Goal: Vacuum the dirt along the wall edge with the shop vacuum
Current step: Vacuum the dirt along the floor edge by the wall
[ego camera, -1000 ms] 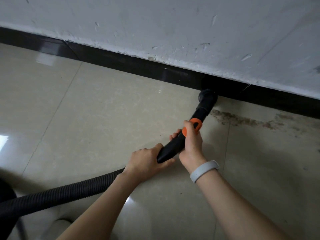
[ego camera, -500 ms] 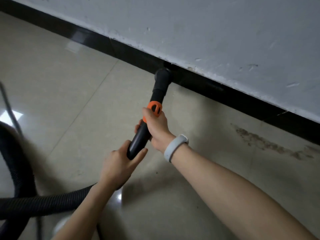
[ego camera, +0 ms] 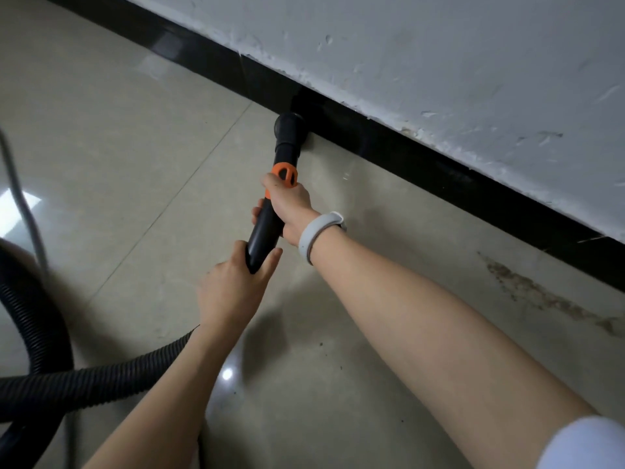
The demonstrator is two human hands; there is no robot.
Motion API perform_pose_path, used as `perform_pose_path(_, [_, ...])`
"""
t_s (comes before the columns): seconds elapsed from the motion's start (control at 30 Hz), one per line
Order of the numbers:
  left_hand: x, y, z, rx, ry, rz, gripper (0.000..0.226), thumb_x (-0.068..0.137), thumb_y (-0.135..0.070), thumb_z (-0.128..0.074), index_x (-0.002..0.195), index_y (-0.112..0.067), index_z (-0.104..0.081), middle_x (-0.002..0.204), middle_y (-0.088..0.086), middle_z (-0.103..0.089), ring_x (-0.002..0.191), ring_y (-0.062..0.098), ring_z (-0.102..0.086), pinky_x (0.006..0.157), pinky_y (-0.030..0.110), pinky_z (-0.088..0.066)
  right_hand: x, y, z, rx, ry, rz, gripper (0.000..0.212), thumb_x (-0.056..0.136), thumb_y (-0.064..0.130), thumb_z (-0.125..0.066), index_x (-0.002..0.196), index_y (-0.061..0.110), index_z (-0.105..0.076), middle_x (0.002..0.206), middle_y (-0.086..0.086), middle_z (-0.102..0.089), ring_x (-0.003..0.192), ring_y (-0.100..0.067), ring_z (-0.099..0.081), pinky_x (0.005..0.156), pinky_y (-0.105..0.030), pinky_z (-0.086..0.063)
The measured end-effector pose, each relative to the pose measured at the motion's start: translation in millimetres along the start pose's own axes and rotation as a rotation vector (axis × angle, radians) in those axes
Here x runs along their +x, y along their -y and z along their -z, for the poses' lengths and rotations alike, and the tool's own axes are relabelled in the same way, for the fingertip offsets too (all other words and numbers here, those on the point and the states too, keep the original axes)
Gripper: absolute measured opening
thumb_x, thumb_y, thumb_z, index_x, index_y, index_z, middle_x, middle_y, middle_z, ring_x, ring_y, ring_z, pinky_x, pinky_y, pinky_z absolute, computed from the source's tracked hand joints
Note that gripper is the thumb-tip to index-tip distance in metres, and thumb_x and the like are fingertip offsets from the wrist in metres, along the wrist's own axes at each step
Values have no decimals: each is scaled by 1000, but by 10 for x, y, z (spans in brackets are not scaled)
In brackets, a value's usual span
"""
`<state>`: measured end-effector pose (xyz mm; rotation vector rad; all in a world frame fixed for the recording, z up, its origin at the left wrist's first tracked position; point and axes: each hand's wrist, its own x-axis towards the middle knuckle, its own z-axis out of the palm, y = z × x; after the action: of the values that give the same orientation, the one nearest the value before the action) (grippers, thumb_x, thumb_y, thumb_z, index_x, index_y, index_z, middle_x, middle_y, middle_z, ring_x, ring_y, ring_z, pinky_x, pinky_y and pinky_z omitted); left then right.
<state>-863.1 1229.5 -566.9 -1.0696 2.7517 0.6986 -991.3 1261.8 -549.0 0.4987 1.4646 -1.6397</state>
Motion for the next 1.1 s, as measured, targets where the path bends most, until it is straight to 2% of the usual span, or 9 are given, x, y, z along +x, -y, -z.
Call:
perform_pose_path(0.13, [-153,-8,-97,-73,91,-60,37,86,-54,-50,88,-17,-44,65,3,-51,68,32,-55,56,34,-36,-97,-164,219,34,-61,6,13,88,16,-52,95,10,-42,60,-5,-46,44,-17,-49,51,-28,-48])
perform_pose_path(0.27, [-345,-69,-203,-128,138,-139,40,84,-52,-54,90,-12,-50,72,12,-63,74,36,-61,60,37,-42,-259,-289,491,90,-131,31,11,88,14,-51,91,10,-41,59,-5,-45,43,-17,-47,49,-27,-47])
perform_pose_path(0.4, [-520,-170,-272,-70,218,-221,41,86,-54,-51,101,-16,-53,82,10,-67,81,32,-63,60,32,-36,-424,-440,786,160,-216,43,12,88,14,-52,93,10,-41,58,-5,-45,40,-18,-48,47,-25,-47])
perform_pose_path(0.57, [-691,-328,-375,24,319,-318,41,86,-58,-47,98,-19,-49,86,7,-68,84,30,-63,62,31,-33,-625,-537,1135,255,-330,63,11,88,12,-52,86,10,-42,58,-6,-44,43,-19,-47,49,-28,-46])
perform_pose_path(0.67, [-758,-433,-439,54,371,-379,46,85,-63,-45,100,-19,-50,87,5,-68,85,29,-63,66,32,-39,-741,-584,1320,316,-446,81,16,87,12,-54,77,9,-42,55,-6,-44,41,-18,-46,47,-27,-45])
perform_pose_path(0.8, [-771,-555,-430,84,390,-455,49,82,-67,-45,98,-22,-52,87,1,-67,85,26,-63,68,31,-43,-868,-585,1505,425,-539,90,14,88,14,-56,85,9,-43,60,-7,-46,42,-17,-47,48,-28,-47])
perform_pose_path(0.9, [-813,-446,-348,86,310,-409,49,81,-68,-44,97,-23,-53,85,1,-68,84,26,-64,68,31,-44,-879,-581,1352,415,-472,85,14,88,13,-56,84,9,-44,60,-6,-45,43,-17,-47,49,-28,-47])
perform_pose_path(1.1, [-794,155,14,34,137,-220,42,86,-57,-49,98,-16,-50,78,10,-67,78,35,-63,59,33,-34,-741,-638,431,214,-198,111,17,90,12,-53,82,12,-39,55,-7,-41,42,-21,-45,44,-24,-45])
